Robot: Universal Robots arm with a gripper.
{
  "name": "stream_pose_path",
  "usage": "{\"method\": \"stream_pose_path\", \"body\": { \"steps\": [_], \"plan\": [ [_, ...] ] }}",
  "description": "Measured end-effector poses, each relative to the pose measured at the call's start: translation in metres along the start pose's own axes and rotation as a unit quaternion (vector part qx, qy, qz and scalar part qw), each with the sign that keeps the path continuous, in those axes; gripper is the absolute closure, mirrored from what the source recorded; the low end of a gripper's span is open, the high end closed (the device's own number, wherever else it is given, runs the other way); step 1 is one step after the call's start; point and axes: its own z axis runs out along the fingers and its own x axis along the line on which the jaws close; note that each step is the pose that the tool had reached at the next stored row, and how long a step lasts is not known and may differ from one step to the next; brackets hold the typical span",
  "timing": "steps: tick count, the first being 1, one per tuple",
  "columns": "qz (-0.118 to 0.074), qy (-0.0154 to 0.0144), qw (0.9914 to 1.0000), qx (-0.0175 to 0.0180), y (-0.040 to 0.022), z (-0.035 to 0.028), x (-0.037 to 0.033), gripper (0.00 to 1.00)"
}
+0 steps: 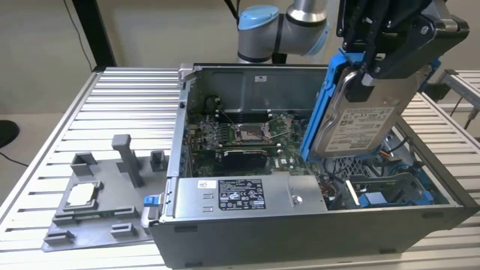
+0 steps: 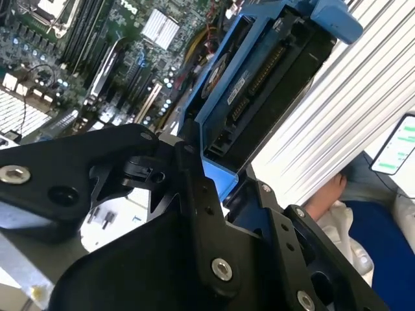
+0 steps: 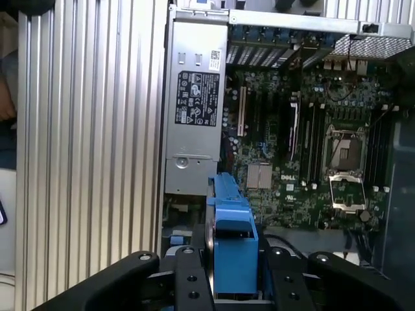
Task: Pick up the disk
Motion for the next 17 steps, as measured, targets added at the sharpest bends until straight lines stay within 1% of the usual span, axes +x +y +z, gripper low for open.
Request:
{"method": "stream_pose_path", "body": {
  "steps": [8, 10, 17],
  "plan": [
    [0.0, 0.0, 1.0, 0.0, -0.02, 0.0013, 0.0062, 1.0],
    [0.0, 0.0, 1.0, 0.0, -0.0261, 0.0014, 0.0078, 1.0],
    [0.0, -0.0001, 1.0, 0.0, -0.0513, 0.002, 0.0154, 1.0]
  ]
}}
